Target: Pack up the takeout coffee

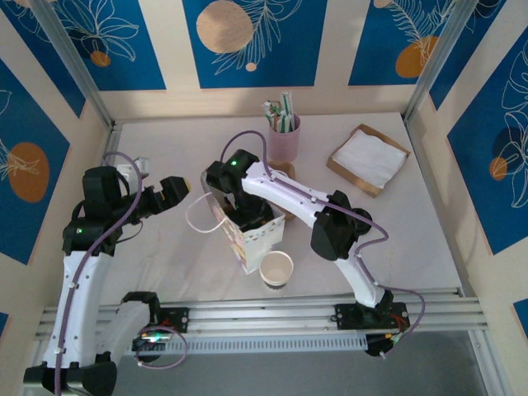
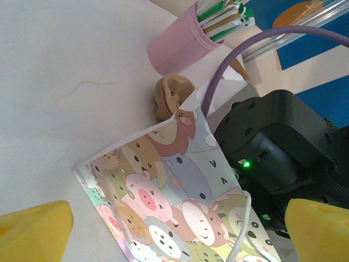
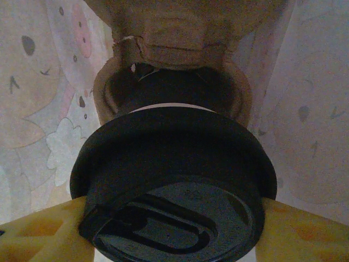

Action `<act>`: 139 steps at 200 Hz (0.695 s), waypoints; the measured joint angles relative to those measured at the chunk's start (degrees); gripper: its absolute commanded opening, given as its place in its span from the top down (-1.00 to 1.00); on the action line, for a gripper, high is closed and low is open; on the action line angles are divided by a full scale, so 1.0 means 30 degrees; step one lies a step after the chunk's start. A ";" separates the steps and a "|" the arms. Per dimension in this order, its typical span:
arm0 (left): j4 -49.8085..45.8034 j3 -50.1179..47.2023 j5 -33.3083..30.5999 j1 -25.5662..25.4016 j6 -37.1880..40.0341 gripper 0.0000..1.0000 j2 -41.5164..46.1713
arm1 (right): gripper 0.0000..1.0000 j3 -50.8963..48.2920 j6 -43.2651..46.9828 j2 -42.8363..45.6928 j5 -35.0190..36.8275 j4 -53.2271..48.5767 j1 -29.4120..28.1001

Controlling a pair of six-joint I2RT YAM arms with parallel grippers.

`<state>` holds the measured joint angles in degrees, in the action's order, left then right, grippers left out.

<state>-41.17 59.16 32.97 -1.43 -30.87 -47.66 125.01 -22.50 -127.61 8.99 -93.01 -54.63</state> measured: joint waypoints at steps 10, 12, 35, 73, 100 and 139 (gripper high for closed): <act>0.0000 0.0000 0.0000 0.0000 -0.0007 -1.00 0.0000 | -0.23 -0.0036 0.0000 0.0022 -0.0007 0.0007 0.0000; 0.0000 0.0000 0.0000 0.0000 -0.0007 -1.00 0.0000 | -0.23 -0.0044 0.0000 0.0029 -0.0007 0.0000 0.0000; 0.0000 0.0000 0.0000 0.0000 -0.0007 -1.00 0.0000 | -0.23 -0.0051 0.0007 0.0036 -0.0007 0.0000 0.0000; -0.0007 0.0007 0.0000 0.0000 0.0000 -1.00 0.0000 | -0.24 -0.0226 0.0015 0.0109 -0.0029 0.0007 0.0000; -0.0007 0.0007 -0.0007 0.0000 -0.0007 -1.00 0.0000 | -0.24 -0.0364 0.0073 0.0204 -0.0066 0.0044 0.0000; -0.0007 0.0015 0.0000 0.0000 -0.0007 -1.00 -0.0007 | -0.26 -0.0430 0.0080 0.0226 -0.0080 0.0058 0.0000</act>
<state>-41.19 59.20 32.97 -1.43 -30.89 -47.68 123.72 -22.26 -126.93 8.75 -92.84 -54.63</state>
